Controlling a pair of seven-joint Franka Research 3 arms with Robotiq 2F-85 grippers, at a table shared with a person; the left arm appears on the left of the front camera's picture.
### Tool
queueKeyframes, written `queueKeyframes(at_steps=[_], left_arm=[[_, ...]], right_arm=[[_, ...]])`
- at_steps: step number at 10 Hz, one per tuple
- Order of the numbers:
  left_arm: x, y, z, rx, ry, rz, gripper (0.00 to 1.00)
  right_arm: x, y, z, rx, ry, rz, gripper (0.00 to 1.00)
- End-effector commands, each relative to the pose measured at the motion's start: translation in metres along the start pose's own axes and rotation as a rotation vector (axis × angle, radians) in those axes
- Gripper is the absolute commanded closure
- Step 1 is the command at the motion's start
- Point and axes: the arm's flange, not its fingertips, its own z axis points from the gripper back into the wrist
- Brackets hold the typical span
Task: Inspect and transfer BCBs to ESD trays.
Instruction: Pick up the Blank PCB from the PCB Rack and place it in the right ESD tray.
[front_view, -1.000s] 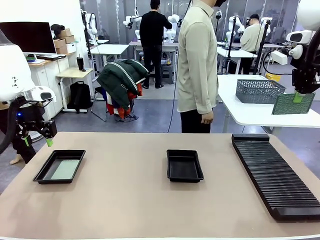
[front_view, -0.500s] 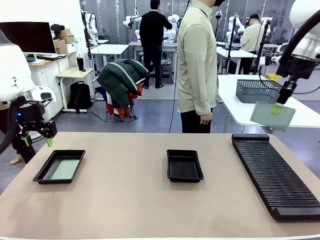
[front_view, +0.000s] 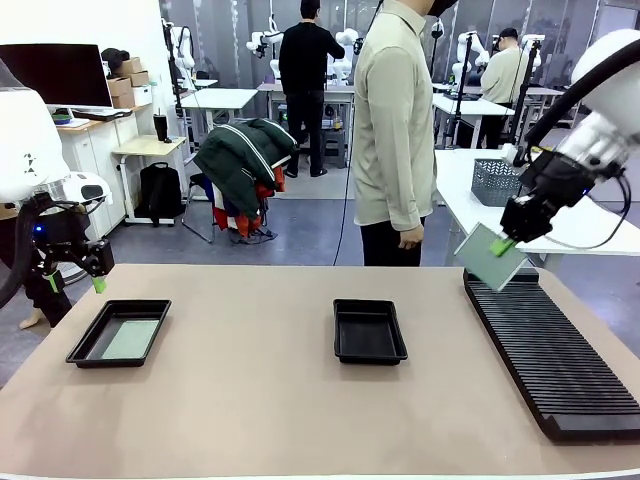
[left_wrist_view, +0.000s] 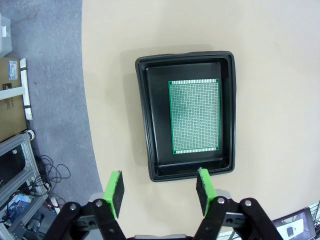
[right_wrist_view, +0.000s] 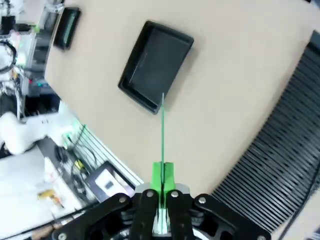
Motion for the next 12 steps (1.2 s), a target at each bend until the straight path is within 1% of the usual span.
queueKeyframes(at_steps=[1, 2, 3, 4, 7, 10, 11, 12], left_arm=[[-0.001, 0.001, -0.001, -0.003, -0.004, -0.006, 0.22], [-0.001, 0.001, -0.001, -0.003, -0.004, -0.006, 0.22], [-0.001, 0.001, -0.001, -0.003, -0.004, -0.006, 0.22], [-0.001, 0.001, -0.001, -0.003, -0.004, -0.006, 0.22], [-0.001, 0.001, -0.001, -0.003, -0.004, -0.006, 0.22], [-0.001, 0.001, -0.001, -0.003, -0.004, -0.006, 0.22], [-0.001, 0.001, -0.001, -0.003, -0.004, -0.006, 0.22], [-0.001, 0.001, -0.001, -0.003, -0.004, -0.006, 0.22]], right_arm=[[-0.010, 0.012, -0.043, 0.080, -0.140, -0.103, 0.98], [-0.011, 0.012, -0.058, 0.110, -0.159, -0.131, 0.98], [-0.013, 0.014, -0.086, 0.171, -0.175, -0.150, 0.98], [-0.012, 0.015, -0.104, 0.221, -0.191, -0.162, 0.98], [-0.007, 0.020, -0.157, 0.324, -0.253, -0.227, 0.98], [-0.001, 0.024, -0.203, 0.365, -0.300, -0.279, 0.98], [0.001, 0.019, -0.217, 0.386, -0.341, -0.296, 0.98], [0.004, 0.011, -0.233, 0.400, -0.355, -0.327, 0.98]])
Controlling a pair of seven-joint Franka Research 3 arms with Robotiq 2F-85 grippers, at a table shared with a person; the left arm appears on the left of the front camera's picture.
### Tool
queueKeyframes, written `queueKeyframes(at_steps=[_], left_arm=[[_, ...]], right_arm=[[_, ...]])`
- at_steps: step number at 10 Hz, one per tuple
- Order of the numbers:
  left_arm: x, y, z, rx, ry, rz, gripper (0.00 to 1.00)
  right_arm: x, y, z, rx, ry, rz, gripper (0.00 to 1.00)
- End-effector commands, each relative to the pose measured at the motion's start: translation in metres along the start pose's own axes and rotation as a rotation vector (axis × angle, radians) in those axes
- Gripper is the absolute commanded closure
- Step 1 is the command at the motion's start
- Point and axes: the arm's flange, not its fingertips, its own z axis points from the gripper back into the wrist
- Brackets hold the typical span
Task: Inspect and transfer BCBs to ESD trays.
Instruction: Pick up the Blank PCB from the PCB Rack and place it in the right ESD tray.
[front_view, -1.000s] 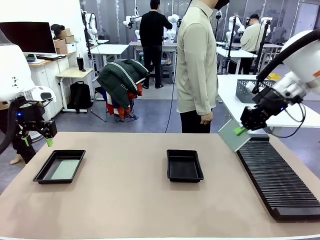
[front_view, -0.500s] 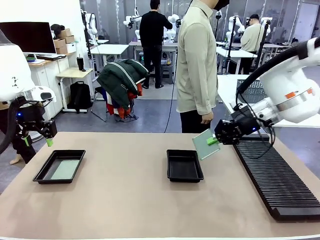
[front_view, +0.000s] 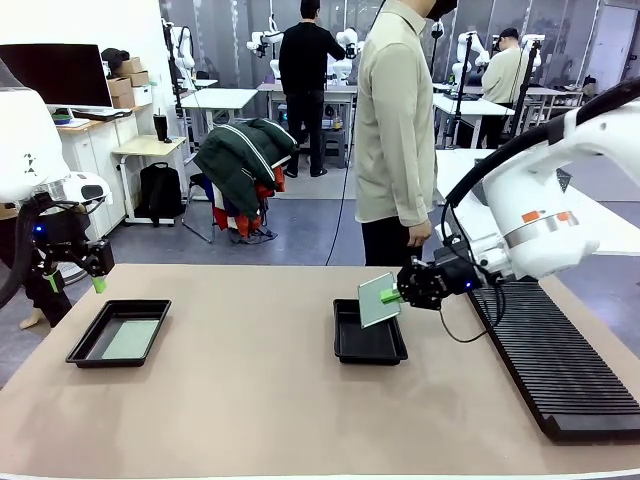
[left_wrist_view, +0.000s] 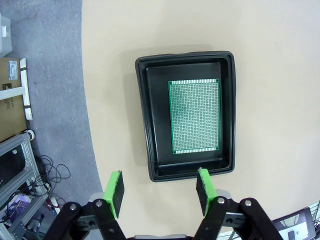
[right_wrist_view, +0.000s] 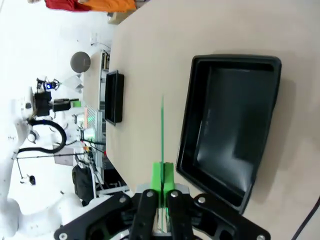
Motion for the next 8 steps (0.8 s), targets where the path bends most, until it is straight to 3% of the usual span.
queueKeyframes(at_steps=[1, 8], left_arm=[[-0.001, 0.001, -0.001, -0.002, -0.003, -0.006, 0.22], [-0.001, 0.001, -0.001, -0.002, -0.003, -0.006, 0.22]], right_arm=[[0.006, -0.020, -0.027, 0.030, -0.026, -0.009, 0.98], [0.017, -0.047, -0.055, 0.018, 0.034, -0.038, 0.98]])
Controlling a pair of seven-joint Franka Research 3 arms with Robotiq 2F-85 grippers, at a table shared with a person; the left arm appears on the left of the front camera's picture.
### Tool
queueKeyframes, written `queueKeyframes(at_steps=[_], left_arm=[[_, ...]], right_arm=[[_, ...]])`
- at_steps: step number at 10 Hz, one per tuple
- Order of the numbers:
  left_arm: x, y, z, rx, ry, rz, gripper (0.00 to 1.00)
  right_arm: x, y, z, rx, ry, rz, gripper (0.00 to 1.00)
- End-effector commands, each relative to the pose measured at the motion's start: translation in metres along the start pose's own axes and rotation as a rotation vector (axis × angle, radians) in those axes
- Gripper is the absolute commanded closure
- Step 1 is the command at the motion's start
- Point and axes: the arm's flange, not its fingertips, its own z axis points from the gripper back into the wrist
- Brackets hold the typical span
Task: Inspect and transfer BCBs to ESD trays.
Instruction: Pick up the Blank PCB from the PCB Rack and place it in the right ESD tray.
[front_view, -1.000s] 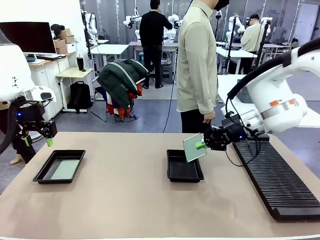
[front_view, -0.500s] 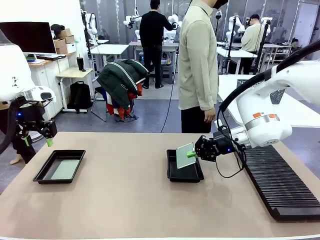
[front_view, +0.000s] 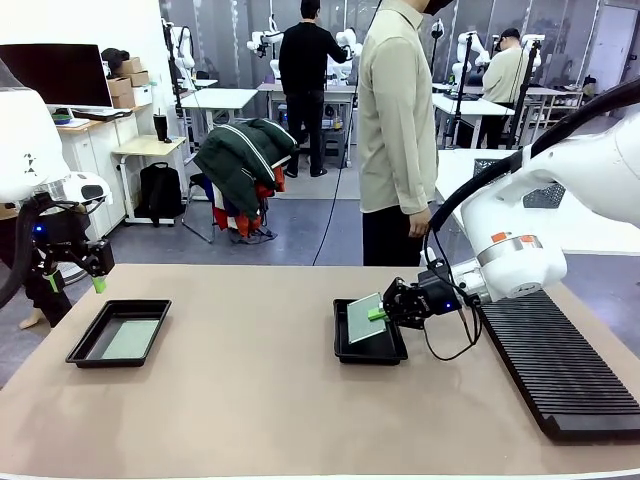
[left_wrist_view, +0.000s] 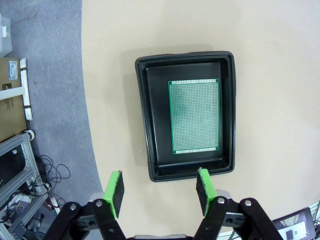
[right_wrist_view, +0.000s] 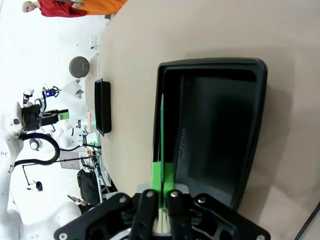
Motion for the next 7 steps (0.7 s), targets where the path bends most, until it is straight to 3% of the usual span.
queueKeyframes(at_steps=[1, 7], left_arm=[[-0.0009, 0.0012, -0.0011, -0.002, -0.003, -0.005, 0.22], [-0.0009, 0.0012, -0.0011, -0.002, -0.003, -0.005, 0.22]], right_arm=[[0.0013, -0.0001, -0.0084, -0.015, 0.010, 0.024, 0.98], [-0.0019, 0.0028, -0.0117, -0.074, 0.018, 0.007, 0.98]])
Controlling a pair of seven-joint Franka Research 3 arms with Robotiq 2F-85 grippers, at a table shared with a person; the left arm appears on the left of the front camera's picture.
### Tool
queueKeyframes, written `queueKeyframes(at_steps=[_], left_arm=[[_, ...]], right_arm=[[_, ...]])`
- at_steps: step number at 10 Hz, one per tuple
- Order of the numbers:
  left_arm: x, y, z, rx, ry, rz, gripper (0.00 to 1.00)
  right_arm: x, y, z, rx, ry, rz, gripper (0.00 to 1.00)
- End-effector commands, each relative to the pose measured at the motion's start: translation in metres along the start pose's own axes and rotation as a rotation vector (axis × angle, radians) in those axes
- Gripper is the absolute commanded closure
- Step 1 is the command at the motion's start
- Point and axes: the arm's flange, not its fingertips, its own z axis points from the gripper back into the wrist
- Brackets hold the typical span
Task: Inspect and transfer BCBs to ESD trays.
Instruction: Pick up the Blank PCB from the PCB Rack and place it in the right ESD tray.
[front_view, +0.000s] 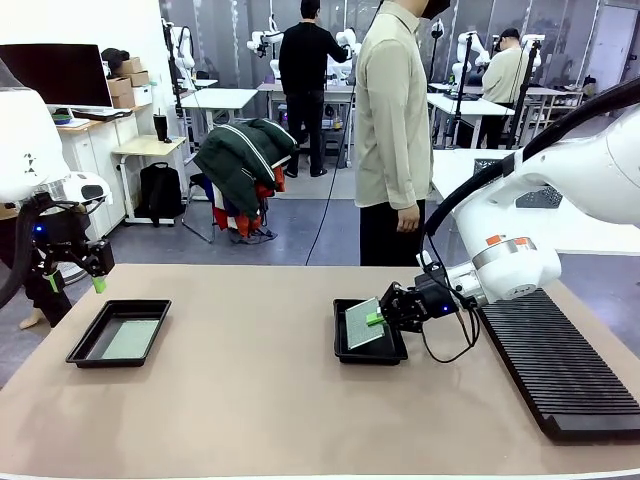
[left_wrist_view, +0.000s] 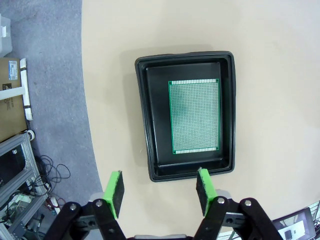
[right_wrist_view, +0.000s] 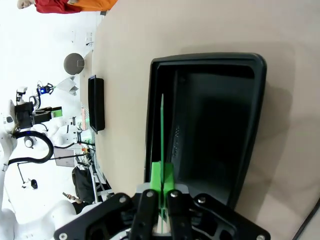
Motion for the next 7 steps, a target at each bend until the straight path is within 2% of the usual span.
queueKeyframes(at_steps=[1, 7], left_arm=[[-0.001, 0.001, -0.001, -0.002, -0.003, -0.005, 0.22], [-0.001, 0.001, -0.001, -0.002, -0.003, -0.005, 0.22]], right_arm=[[-0.001, 0.006, -0.008, -0.059, 0.003, -0.010, 0.98], [-0.004, 0.018, -0.014, -0.164, -0.010, -0.033, 0.98]])
